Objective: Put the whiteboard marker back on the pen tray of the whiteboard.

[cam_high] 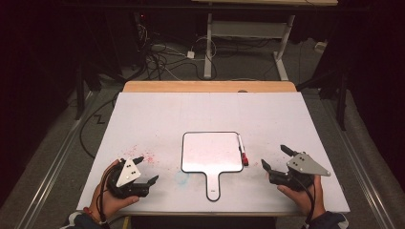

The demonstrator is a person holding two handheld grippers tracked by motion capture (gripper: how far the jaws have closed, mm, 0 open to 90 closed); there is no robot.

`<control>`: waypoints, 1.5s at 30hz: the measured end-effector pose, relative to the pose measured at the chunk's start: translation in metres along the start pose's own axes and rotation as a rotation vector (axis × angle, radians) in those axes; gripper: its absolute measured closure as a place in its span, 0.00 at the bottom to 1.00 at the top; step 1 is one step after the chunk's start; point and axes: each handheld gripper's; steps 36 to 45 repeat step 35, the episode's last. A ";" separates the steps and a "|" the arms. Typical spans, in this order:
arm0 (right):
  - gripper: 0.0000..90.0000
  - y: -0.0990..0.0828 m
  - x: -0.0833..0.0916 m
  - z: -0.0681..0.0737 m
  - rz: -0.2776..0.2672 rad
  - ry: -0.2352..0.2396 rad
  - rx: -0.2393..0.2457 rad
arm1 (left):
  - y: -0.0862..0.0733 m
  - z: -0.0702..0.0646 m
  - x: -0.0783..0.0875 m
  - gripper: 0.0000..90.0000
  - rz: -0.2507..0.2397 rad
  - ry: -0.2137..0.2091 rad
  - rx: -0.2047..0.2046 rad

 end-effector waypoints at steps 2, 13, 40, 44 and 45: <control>0.22 -0.005 0.004 0.003 -0.002 -0.007 0.003 | -0.001 -0.001 0.001 0.23 0.004 0.004 -0.003; 0.23 -0.003 0.004 0.011 -0.006 0.002 0.057 | 0.000 -0.002 -0.001 0.23 0.011 0.002 -0.008; 0.24 -0.005 0.009 0.015 0.008 -0.024 0.102 | 0.004 -0.002 -0.009 0.23 0.019 -0.020 -0.016; 0.24 -0.005 0.009 0.015 0.008 -0.024 0.102 | 0.004 -0.002 -0.009 0.23 0.019 -0.020 -0.016; 0.24 -0.005 0.009 0.015 0.008 -0.024 0.102 | 0.004 -0.002 -0.009 0.23 0.019 -0.020 -0.016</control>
Point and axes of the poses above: each handheld gripper's, and its own axes: x roughly backward along the jaws, y roughly out of its top, z roughly to its left, and after that the axes turned 2 degrees about x, right-handed
